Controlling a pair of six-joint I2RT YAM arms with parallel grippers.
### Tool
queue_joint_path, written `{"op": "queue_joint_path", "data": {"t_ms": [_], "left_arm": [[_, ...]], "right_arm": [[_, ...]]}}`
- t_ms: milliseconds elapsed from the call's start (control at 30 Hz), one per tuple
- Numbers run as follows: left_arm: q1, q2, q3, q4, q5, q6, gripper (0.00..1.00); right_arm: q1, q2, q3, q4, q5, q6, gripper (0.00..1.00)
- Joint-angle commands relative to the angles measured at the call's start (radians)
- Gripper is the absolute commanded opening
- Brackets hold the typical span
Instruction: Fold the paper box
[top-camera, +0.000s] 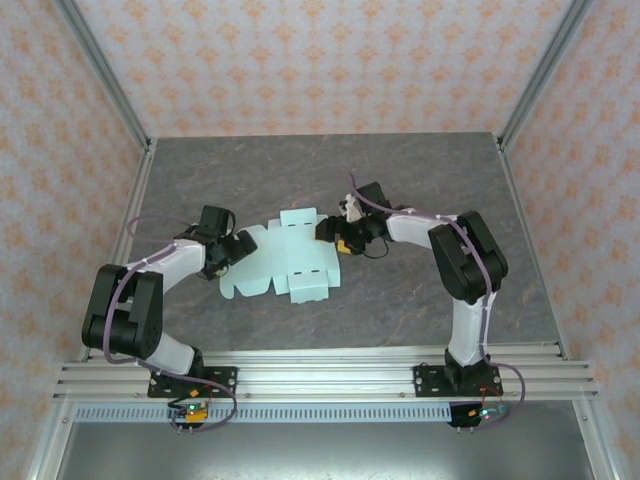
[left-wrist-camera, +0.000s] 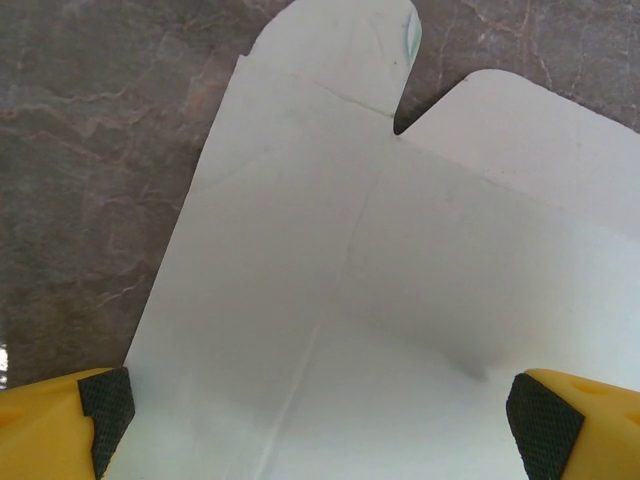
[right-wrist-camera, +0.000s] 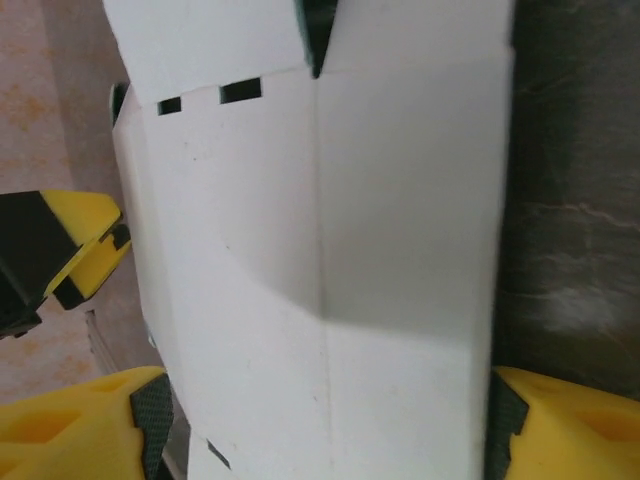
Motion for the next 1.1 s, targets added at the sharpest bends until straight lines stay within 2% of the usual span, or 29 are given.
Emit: {"op": "queue_joint_path", "data": {"t_ms": [0, 167, 333, 400, 500, 533, 667, 800, 900, 1067], "left_arm": [[0.004, 0.044, -0.004, 0.001, 0.056, -0.021, 1.00], [0.005, 0.055, 0.013, -0.023, 0.049, -0.025, 1.00], [0.005, 0.035, 0.008, -0.034, 0.025, -0.018, 1.00], [0.006, 0.029, 0.019, -0.055, 0.024, -0.016, 1.00], [0.006, 0.011, 0.016, -0.042, 0.038, -0.014, 1.00], [0.009, 0.005, 0.025, -0.054, 0.044, -0.011, 1.00], [0.020, -0.069, 0.080, -0.120, 0.041, -0.005, 1.00], [0.048, -0.175, 0.159, -0.201, -0.006, 0.021, 1.00], [0.068, -0.242, 0.198, -0.223, -0.007, 0.024, 1.00], [0.101, -0.303, 0.221, -0.236, 0.031, 0.015, 1.00]], "right_arm": [[0.019, 0.047, -0.021, 0.112, -0.139, 0.087, 0.80], [0.018, 0.067, -0.049, 0.314, -0.213, 0.237, 0.74], [0.013, 0.066, -0.050, 0.380, -0.229, 0.286, 0.63], [0.013, 0.060, -0.051, 0.385, -0.228, 0.293, 0.56], [0.013, 0.052, -0.046, 0.377, -0.233, 0.275, 0.35], [0.014, 0.044, -0.042, 0.352, -0.227, 0.255, 0.33], [0.013, -0.013, -0.009, 0.179, -0.176, 0.099, 0.15], [0.012, -0.100, 0.115, -0.137, -0.052, -0.167, 0.05], [0.013, -0.159, 0.261, -0.367, 0.095, -0.353, 0.04], [0.053, -0.240, 0.514, -0.656, 0.495, -0.637, 0.04]]}}
